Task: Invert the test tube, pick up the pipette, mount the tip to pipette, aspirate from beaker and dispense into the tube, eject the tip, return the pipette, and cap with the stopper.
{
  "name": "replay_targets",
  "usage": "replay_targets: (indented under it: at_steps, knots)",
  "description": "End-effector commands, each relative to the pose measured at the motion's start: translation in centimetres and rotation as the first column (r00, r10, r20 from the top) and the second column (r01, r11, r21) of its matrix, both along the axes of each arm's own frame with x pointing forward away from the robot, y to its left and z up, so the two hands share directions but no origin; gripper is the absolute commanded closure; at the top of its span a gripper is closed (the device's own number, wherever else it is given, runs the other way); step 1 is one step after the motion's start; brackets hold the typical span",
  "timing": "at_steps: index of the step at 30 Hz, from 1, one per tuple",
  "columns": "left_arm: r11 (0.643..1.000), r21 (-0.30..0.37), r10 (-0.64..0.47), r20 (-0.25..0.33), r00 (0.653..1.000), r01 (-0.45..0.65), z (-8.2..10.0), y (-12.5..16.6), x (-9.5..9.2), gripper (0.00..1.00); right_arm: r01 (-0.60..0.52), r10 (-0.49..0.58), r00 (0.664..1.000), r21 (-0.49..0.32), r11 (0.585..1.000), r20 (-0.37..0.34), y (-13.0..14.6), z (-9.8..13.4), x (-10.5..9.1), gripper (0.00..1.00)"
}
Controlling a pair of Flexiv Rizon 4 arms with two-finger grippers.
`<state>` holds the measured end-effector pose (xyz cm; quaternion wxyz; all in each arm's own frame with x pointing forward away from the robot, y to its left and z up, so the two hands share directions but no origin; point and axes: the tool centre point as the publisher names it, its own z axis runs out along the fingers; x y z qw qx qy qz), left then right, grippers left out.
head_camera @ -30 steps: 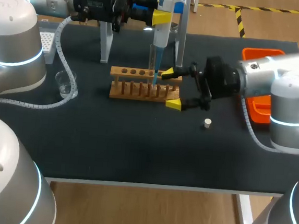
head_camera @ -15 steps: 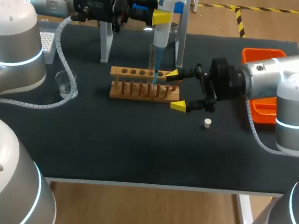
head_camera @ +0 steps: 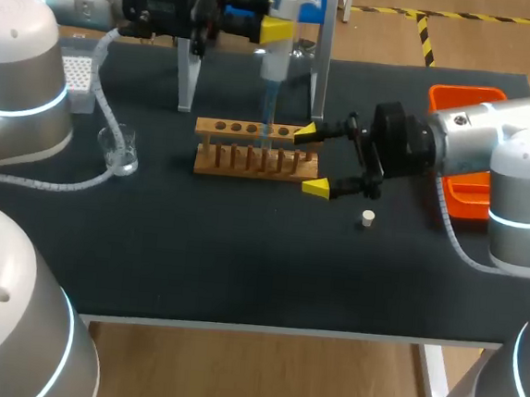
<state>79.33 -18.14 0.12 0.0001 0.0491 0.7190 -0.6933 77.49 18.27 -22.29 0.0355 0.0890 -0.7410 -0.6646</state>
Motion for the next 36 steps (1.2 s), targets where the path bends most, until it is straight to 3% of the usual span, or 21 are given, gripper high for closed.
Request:
replay_targets:
  at_steps: [1, 10, 17, 28, 36]
  knots:
    - [0.999, -0.009, 0.040, 0.021, 0.999, -0.040, -1.2, 5.9, -0.7, 1.00, 0.001, -0.001, 1.000, -0.002, 1.000, 0.001, -0.1, 0.1, -0.1, 0.00]
    - [0.991, 0.007, 0.133, 0.026, 0.991, -0.133, -4.4, 14.5, 2.3, 1.00, 0.001, -0.001, 1.000, -0.002, 1.000, 0.001, -0.1, 0.1, -0.1, 0.00]
    - [0.988, 0.000, 0.155, 0.044, 0.987, -0.156, -6.1, 19.1, 4.8, 1.00, 0.001, -0.001, 1.000, -0.002, 1.000, 0.001, -0.1, 0.1, -0.1, 0.00]
    - [0.989, -0.018, 0.144, 0.037, 0.989, -0.144, -9.1, 22.7, 8.3, 1.00, 0.001, -0.001, 1.000, -0.002, 1.000, 0.001, -0.1, 0.1, -0.1, 0.00]
    - [0.989, -0.027, 0.145, 0.040, 0.989, -0.144, -10.0, 24.4, 10.5, 1.00, 0.001, -0.001, 1.000, -0.002, 1.000, 0.001, -0.1, 0.1, -0.1, 0.00]
